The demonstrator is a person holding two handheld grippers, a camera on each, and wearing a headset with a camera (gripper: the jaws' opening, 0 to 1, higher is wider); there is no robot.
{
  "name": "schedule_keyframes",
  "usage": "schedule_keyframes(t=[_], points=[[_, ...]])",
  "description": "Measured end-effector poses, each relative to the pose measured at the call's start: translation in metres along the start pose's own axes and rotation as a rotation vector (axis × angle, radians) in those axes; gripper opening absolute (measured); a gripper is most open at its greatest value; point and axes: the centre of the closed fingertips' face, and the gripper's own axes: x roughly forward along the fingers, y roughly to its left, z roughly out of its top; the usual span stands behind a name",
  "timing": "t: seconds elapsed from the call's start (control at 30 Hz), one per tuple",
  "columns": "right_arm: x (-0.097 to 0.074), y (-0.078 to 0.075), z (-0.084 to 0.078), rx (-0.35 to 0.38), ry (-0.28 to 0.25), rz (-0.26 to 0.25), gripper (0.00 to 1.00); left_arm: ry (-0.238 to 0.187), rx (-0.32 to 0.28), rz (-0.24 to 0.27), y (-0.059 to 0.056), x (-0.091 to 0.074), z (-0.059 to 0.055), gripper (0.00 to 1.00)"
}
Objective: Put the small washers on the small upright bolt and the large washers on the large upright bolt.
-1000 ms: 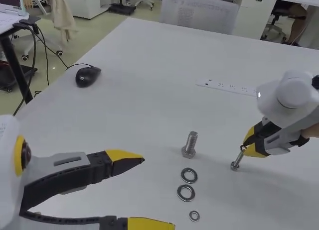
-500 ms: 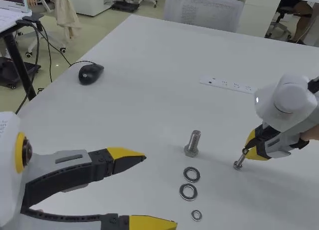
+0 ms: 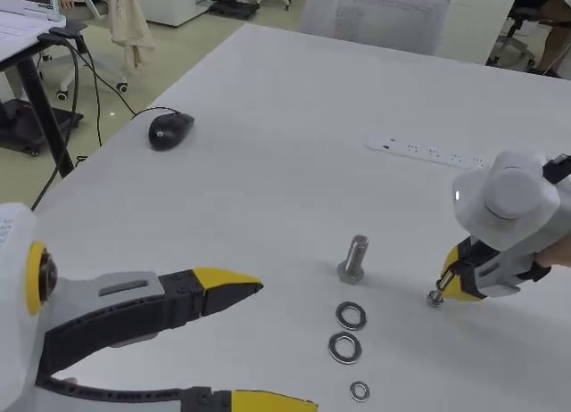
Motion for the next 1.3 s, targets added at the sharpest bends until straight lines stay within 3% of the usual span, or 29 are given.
schedule_keyframes(t=[0.47, 0.9, 1.13, 1.2, 1.3], points=[[0.013, 0.004, -0.007, -0.005, 0.002, 0.023, 0.13, 0.008, -0.015, 0.006, 0.003, 0.001, -0.004, 0.54], [-0.002, 0.004, -0.011, 0.014, -0.012, -0.008, 0.14, 0.009, -0.008, 0.003, 0.002, 0.002, -0.003, 0.54], [-0.01, 0.015, -0.014, 0.031, -0.009, -0.02, 0.14, 0.005, 0.009, -0.009, -0.002, 0.003, 0.0, 0.54], [-0.011, 0.02, -0.012, 0.034, -0.015, -0.021, 0.14, -0.017, 0.009, -0.015, -0.004, 0.003, 0.004, 0.54], [-0.013, 0.031, -0.001, 0.025, -0.039, -0.019, 0.14, -0.013, 0.015, -0.016, -0.005, 0.003, 0.003, 0.55]])
